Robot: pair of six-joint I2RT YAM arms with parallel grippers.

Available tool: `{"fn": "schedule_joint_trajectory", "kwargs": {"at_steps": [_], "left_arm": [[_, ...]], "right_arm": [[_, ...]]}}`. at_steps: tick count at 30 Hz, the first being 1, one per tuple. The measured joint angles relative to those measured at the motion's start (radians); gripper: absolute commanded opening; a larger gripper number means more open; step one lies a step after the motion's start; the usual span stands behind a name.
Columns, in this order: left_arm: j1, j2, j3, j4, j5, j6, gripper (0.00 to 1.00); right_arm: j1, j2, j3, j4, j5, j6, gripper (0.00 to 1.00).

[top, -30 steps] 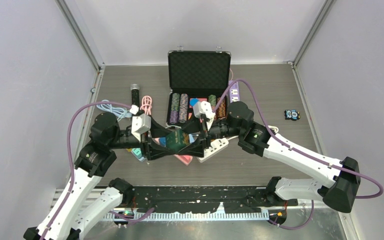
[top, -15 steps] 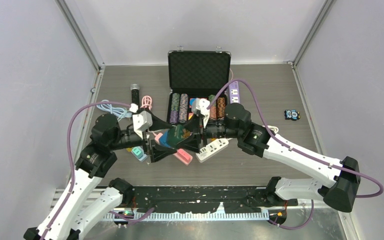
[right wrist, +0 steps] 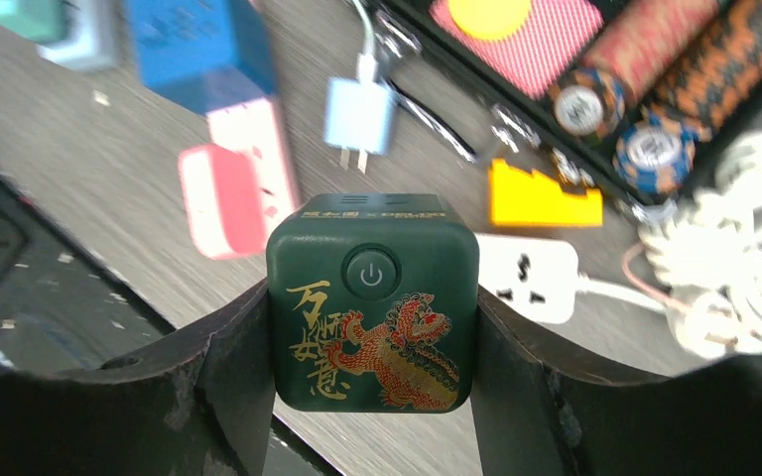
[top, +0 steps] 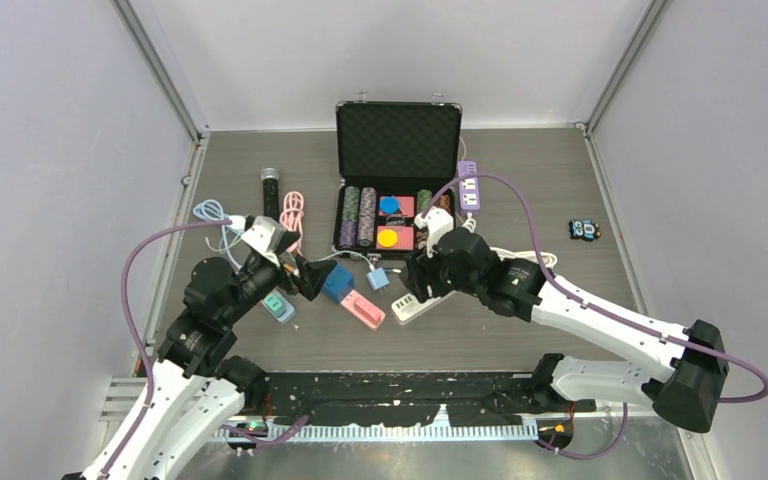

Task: Insert the plug

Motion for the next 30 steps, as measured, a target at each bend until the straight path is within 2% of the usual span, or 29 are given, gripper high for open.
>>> {"fn": "schedule_joint_trajectory", "kwargs": {"at_steps": [8,16,30], "left_arm": [[0.000,0.047,0.057,-0.032,-0.045,-0.023,1.00],[0.000,0.063,0.071,-0.061,-0.053,-0.012,1.00],[0.000,0.058,0.071,-0.061,-0.065,-0.005,0.99]], "right_arm": [[-0.034,0.080,-0.072,-0.053,0.074,0.037,0.05],[-0.066,0.164,-0.085,-0.037,0.063,0.054,0.05],[-0.094,0.192,-0.090,-0.015,0.006,0.066,0.05]]}}
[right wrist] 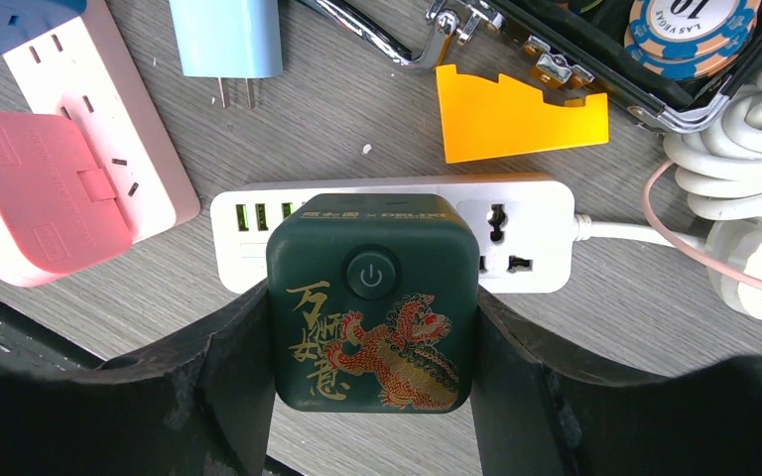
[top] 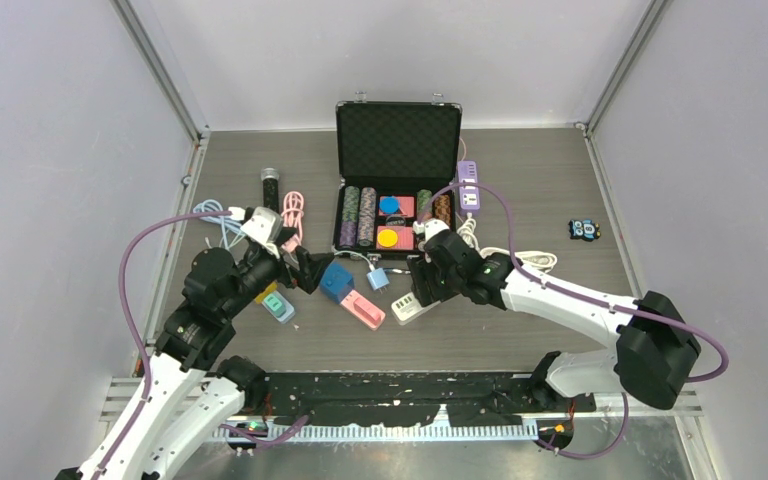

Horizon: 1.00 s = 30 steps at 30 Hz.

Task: Insert the plug

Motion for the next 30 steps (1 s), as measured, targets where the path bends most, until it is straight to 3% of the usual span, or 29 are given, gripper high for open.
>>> {"fn": "schedule_joint_trajectory", "kwargs": {"at_steps": [22,30], "left_arm": [[0.000,0.015,0.000,-0.003,0.000,0.003,0.99],[0.000,0.016,0.000,-0.008,0.001,0.003,0.99]], "right_arm": [[-0.002,0.053,-0.024,0.054,-0.010,-0.025,0.05],[0.031,0.070,-0.066,0.146,0.058,0.008,0.05]]}}
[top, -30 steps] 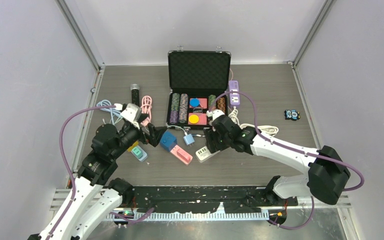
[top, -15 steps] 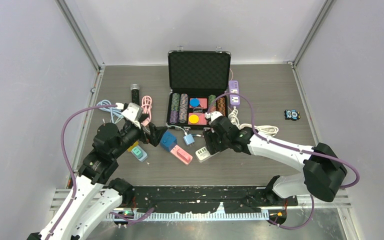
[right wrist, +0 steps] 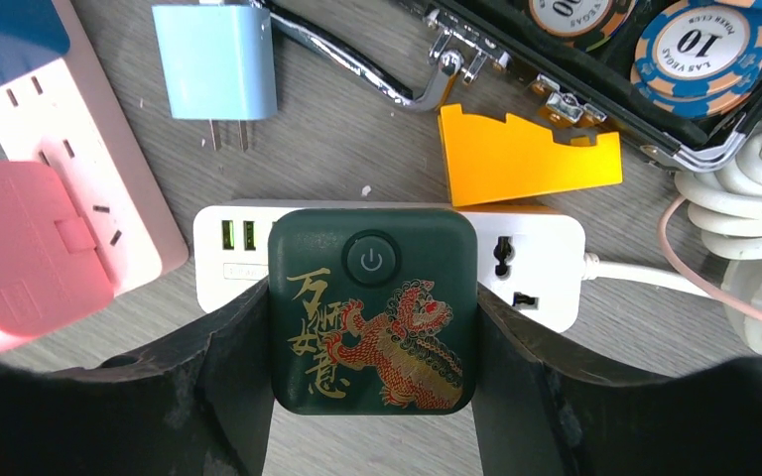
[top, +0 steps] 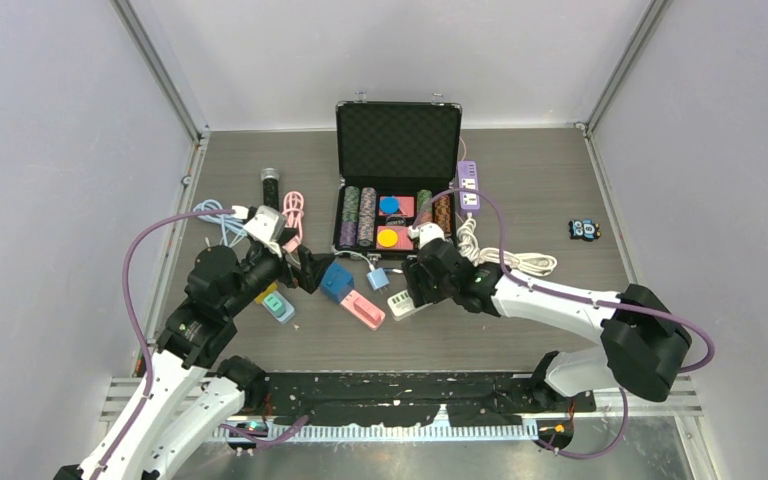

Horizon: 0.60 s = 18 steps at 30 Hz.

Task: Insert the plug

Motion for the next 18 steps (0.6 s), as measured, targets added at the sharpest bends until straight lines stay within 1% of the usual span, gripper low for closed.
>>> {"fn": "schedule_joint_trajectory", "kwargs": {"at_steps": [6,10,14,16,17,18], "left_arm": [[0.000,0.002,0.000,-0.008,0.000,0.000,0.99],[0.000,0.006,0.000,-0.008,0.000,-0.001,0.99],[0.000,0.011,0.000,-0.009,0.000,-0.002,0.99],[0.000,0.011,0.000,-0.009,0.000,-0.002,0.99],[0.000,0.011,0.000,-0.009,0.001,-0.002,0.99],[0.000,0.011,0.000,-0.009,0.001,-0.002,0.99]], "right_arm": [[0.052,0.008,-0.034,0.077,0.108,0.070,0.05],[0.086,0.008,-0.045,0.090,0.182,0.126,0.05],[0.132,0.024,-0.040,0.082,0.277,0.215,0.06],[0.153,0.037,-0.027,0.063,0.320,0.252,0.15],[0.164,0.042,-0.017,0.048,0.338,0.268,0.22],[0.171,0.045,-0.007,0.034,0.352,0.281,0.25]]}}
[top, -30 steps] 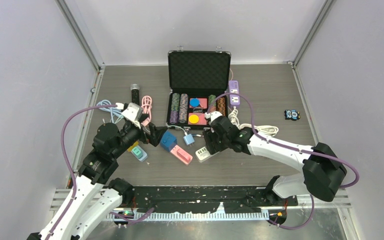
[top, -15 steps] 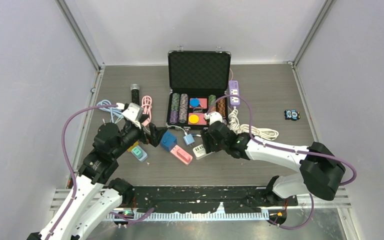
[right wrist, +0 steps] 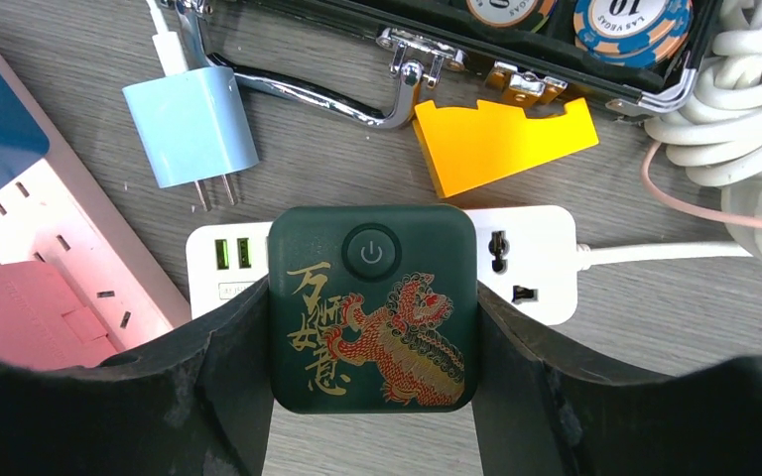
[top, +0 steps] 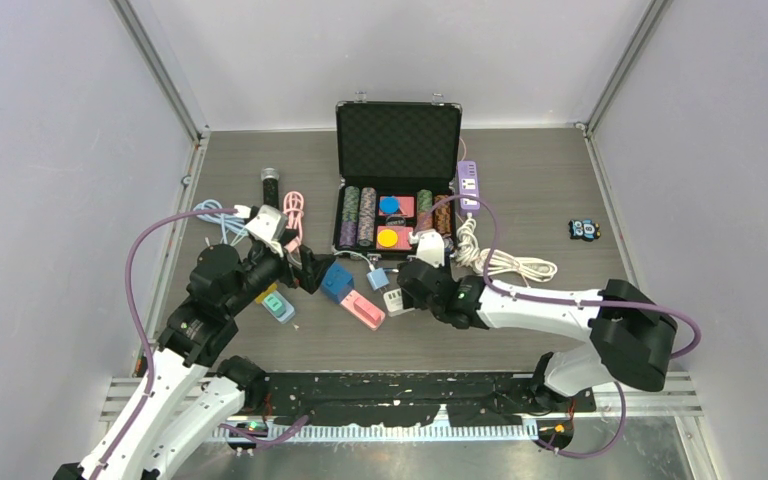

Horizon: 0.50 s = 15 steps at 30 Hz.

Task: Insert the plug

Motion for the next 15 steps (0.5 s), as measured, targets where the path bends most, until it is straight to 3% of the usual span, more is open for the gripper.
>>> {"fn": "schedule_joint_trajectory", "kwargs": {"at_steps": [6,8,11,15], "left_arm": [[0.000,-0.001,0.000,-0.003,0.000,0.000,0.99],[0.000,-0.004,0.000,-0.005,-0.001,0.001,0.99],[0.000,-0.011,0.000,-0.005,-0.001,0.002,0.99],[0.000,-0.015,0.000,-0.005,-0.001,0.013,0.99]], "right_arm": [[-0.020,0.007,0.072,-0.114,-0.050,0.019,0.82],[-0.044,0.008,0.094,-0.162,-0.094,0.013,0.92],[-0.072,0.008,0.126,-0.232,-0.143,-0.014,0.98],[-0.105,0.013,0.177,-0.272,-0.209,-0.058,0.99]]}}
